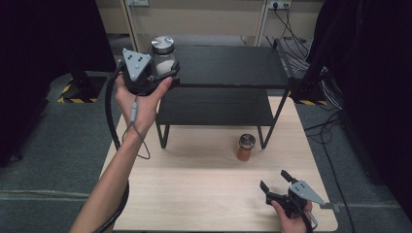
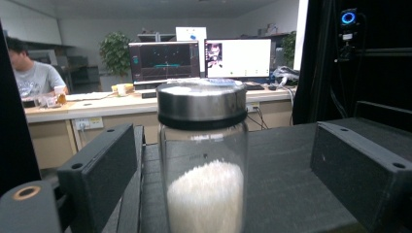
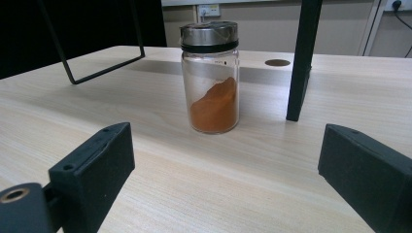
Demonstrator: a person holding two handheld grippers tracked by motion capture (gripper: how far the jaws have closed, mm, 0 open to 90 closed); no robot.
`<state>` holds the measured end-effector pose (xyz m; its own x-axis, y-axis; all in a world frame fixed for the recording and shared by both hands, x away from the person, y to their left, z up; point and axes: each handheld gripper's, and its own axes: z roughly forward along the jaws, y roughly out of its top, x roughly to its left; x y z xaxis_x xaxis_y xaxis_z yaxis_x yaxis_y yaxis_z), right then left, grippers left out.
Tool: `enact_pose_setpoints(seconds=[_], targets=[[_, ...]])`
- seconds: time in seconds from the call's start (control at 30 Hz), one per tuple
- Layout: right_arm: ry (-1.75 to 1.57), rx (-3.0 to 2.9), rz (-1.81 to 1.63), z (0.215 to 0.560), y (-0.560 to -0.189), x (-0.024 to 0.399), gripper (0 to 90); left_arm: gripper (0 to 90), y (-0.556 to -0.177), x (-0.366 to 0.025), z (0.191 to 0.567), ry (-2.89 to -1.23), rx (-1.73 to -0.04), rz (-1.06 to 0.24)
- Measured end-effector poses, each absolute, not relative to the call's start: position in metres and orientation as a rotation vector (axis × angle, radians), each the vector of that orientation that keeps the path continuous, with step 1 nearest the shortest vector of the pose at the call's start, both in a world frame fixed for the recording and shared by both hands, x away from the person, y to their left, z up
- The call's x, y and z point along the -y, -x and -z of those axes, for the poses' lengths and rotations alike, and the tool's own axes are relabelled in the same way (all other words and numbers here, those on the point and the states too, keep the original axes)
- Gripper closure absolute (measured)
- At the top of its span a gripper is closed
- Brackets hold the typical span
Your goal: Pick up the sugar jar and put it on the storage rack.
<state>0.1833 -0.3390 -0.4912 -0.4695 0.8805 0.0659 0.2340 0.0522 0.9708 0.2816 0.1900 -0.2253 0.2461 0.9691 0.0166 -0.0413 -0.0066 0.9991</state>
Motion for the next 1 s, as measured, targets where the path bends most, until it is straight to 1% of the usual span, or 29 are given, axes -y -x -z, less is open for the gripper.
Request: enact_pose_setpoints(seconds=[0.33, 0.8, 0.9, 1.0], targets=[[-1.121, -1.762, -1.444, 0.491, -0.183, 0.338, 6.3, 9.1, -0.261, -0.201, 0.249, -1.288, -0.944, -1.036], [-1.120, -1.759, -1.446, 0.491, -0.183, 0.338, 6.3, 9.2, -0.241, -0.208, 0.300, -1.297, -0.924, -0.986], [-1.120, -1.760, -1.446, 0.491, -0.183, 0.338, 6.4, 9.3, -0.237, -0.208, 0.308, -1.295, -0.920, -0.986], [-1.121, -1.761, -1.447, 0.491, -0.183, 0.339, 6.3, 9.9, -0.231, -0.205, 0.321, -1.273, -0.910, -1.021]])
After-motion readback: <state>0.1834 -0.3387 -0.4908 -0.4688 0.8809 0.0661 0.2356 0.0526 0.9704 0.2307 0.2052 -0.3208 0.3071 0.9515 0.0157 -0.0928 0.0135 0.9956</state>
